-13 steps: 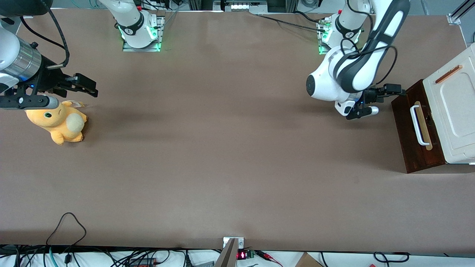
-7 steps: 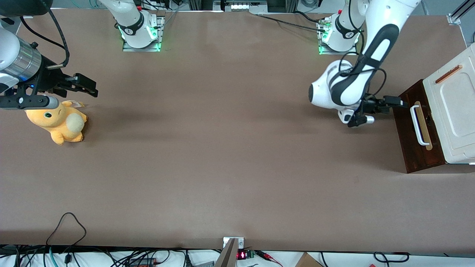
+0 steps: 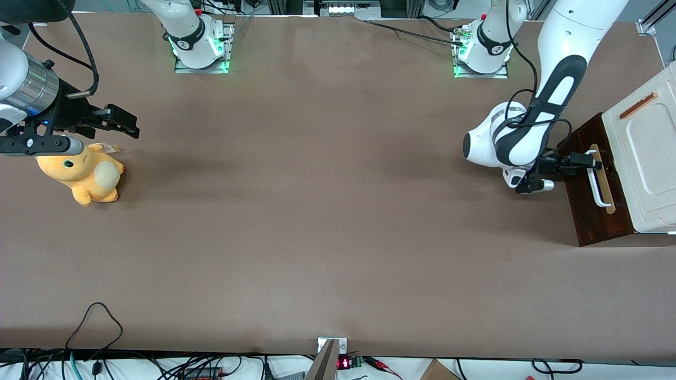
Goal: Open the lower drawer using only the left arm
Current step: 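Close the left gripper around the white bar handle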
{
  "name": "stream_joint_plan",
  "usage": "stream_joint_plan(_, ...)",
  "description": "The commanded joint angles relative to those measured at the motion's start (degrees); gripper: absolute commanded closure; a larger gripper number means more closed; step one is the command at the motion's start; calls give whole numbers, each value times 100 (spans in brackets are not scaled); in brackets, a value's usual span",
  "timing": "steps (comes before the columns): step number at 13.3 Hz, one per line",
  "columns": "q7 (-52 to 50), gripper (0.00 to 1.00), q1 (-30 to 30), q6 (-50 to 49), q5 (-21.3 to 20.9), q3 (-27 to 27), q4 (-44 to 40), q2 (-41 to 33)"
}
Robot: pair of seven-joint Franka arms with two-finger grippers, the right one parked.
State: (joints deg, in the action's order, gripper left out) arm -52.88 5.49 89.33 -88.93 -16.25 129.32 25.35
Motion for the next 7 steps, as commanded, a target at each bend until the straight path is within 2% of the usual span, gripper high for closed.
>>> stream_joint_plan(1, 260, 1, 31, 119, -203, 122, -171, 75)
stream_joint_plan(7, 243, 12, 49, 102, -230, 192, -179, 216)
